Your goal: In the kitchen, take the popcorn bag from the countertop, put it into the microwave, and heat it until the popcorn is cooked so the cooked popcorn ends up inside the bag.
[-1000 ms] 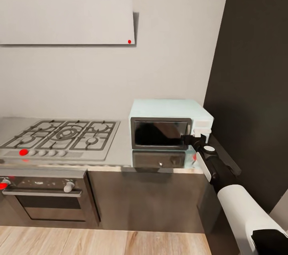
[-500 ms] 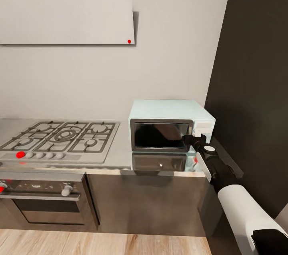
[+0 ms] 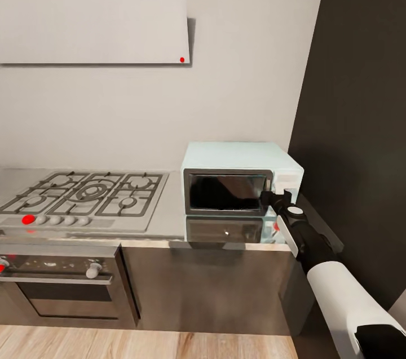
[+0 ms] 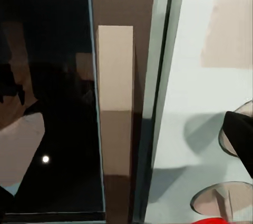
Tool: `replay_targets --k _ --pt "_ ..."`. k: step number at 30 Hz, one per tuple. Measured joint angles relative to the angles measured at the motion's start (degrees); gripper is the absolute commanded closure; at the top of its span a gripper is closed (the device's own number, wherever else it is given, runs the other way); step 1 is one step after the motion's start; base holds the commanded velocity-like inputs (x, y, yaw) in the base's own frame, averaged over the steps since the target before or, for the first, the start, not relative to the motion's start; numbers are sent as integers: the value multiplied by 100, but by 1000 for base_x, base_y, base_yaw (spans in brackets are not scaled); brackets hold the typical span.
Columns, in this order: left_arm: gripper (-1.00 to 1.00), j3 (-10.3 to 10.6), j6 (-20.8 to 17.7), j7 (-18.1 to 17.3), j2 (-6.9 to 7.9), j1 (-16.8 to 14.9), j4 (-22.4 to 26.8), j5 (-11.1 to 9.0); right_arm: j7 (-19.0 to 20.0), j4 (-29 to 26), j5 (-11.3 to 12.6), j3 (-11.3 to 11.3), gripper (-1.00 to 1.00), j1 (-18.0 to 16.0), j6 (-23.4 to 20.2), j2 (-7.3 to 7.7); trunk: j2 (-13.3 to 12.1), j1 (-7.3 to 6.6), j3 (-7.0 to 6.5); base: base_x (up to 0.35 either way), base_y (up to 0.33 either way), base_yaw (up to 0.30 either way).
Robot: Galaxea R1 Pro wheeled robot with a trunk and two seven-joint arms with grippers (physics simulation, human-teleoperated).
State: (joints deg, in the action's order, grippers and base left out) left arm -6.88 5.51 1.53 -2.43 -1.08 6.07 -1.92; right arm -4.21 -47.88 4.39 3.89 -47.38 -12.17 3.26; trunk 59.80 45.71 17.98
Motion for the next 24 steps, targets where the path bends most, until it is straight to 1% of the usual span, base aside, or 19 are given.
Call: replay_targets --k 18,20,21,22,24 --pt "-100 0 0 0 0 0 -1 0 -53 -1 -4 -9 100 -3 -4 -1 0 3 0 -1 0 0" --pt "-100 0 0 0 0 -1 -1 0 93 -1 -6 -3 100 -18 -3 0 0 14 0 -189 0 0" --pt "-100 3 2 1 0 -5 -7 2 145 -3 114 33 100 -38 9 -4 -5 30 -1 -229 0 0" --pt "-100 3 2 1 0 -4 -8 2 210 -4 132 96 100 -38 11 -4 -4 30 -1 -143 0 0" --pt "-100 3 3 2 0 -4 -9 2 188 -5 129 115 100 -39 10 -7 -3 29 -1 -69 0 0"
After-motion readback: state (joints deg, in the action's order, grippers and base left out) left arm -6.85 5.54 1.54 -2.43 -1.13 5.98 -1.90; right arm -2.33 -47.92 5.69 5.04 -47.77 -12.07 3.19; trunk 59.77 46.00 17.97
